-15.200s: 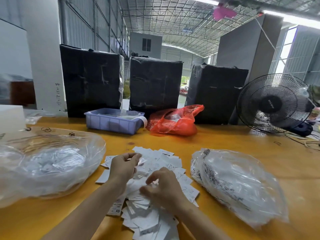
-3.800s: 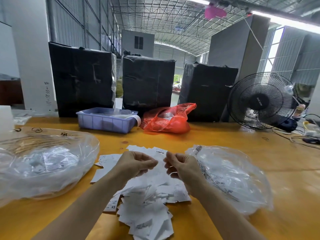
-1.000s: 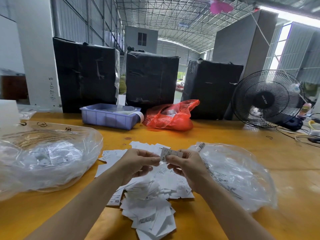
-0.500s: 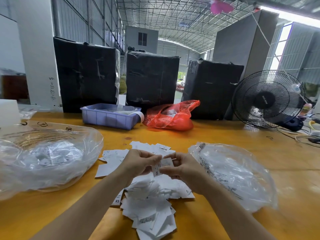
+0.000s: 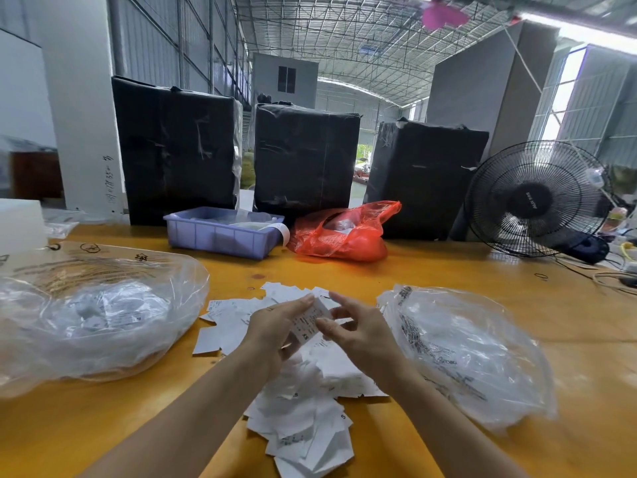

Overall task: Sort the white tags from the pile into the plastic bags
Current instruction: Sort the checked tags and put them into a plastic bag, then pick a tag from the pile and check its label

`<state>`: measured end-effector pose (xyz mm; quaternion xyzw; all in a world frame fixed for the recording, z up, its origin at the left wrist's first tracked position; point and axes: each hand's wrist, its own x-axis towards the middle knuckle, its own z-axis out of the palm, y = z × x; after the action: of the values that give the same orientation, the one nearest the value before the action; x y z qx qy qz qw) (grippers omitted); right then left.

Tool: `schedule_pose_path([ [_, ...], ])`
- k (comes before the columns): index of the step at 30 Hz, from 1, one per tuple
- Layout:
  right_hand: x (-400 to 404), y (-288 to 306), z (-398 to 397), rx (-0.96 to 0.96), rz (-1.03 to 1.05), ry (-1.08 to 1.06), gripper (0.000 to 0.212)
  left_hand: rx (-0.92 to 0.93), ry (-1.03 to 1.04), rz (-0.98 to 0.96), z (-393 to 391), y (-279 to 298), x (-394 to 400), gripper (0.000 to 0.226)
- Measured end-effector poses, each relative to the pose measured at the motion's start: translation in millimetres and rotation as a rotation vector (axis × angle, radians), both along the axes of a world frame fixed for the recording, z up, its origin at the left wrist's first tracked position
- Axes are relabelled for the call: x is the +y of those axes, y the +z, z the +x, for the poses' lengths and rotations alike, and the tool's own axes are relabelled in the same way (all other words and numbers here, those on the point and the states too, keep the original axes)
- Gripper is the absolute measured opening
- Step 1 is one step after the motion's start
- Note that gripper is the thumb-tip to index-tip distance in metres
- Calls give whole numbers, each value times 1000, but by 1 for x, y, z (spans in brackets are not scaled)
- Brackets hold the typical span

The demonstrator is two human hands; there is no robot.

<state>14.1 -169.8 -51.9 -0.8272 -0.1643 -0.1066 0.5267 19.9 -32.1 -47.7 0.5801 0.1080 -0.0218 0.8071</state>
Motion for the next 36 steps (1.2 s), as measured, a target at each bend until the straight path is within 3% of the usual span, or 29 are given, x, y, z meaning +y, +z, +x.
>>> schedule_pose_path([
  [4,2,2,-5,-18,79,75,21,0,21,-38,-2,2,-2,13],
  [14,3,1,-4,71,306,75,6,0,-50,-35,-4,2,-5,18],
  [19,-5,5,-1,266,472,-43,14,-39,-192,164,1,4,7,21],
  [23,-5,7,-1,374,501,-62,4,-41,-298,308,5,5,23,22],
  [26,-6,8,-1,359,509,-76,6,-24,-307,381,8,7,31,12],
  [28,-12,14,-2,241,497,-110,7,-10,-265,384,11,10,37,8],
  [31,-35,27,0,-173,289,-312,8,-16,-103,296,16,16,57,8],
  [33,-64,32,7,-389,-77,-553,11,-39,63,259,22,22,77,12],
  [34,-80,34,11,-391,-289,-668,14,-52,173,250,24,25,90,14],
  [36,-111,31,18,-149,-622,-756,15,-64,441,189,29,26,118,17],
])
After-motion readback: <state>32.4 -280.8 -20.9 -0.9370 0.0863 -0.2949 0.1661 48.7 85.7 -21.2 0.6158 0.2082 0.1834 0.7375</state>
